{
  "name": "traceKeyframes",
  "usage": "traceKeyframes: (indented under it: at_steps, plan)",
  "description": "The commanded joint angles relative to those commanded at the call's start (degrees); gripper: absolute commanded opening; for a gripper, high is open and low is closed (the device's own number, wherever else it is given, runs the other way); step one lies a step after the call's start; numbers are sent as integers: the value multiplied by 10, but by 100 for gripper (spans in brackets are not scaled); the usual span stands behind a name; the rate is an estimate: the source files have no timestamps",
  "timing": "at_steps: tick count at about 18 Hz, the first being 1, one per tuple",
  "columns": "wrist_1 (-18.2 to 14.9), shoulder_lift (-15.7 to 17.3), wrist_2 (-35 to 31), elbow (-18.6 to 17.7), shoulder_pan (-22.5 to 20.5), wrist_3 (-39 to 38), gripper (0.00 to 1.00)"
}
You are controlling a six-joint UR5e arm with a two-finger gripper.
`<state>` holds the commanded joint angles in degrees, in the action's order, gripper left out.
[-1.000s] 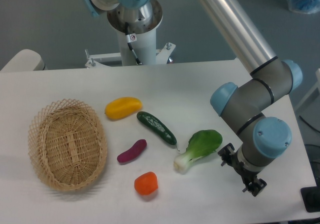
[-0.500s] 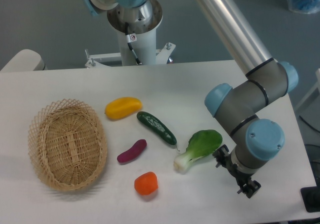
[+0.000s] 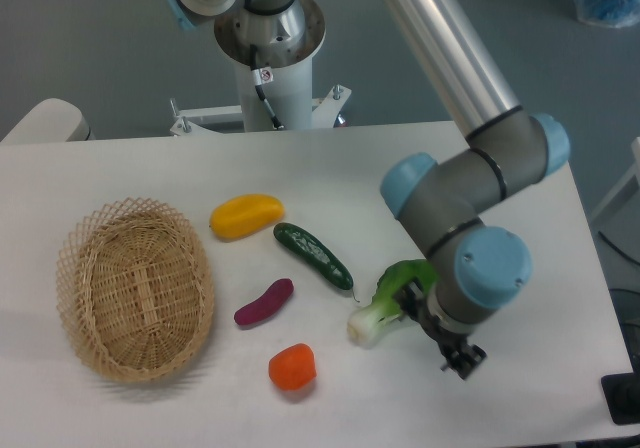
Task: Pick up the cucumber from the table
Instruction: 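Move the gripper over the dark green cucumber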
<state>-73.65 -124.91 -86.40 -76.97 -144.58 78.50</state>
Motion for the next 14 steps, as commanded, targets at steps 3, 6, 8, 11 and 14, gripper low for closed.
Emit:
traceKeyframes:
  at_steps: [3,6,8,11,14]
  plan:
    - [32,54,0,-83,3,-68,100]
    - [69,99,1,-161,4,-133,100]
    - [103,120,1,-211,4,-190,100]
    - [156,131,1,-256,7,-265,100]
    - [167,130,0,-265,26,-343,100]
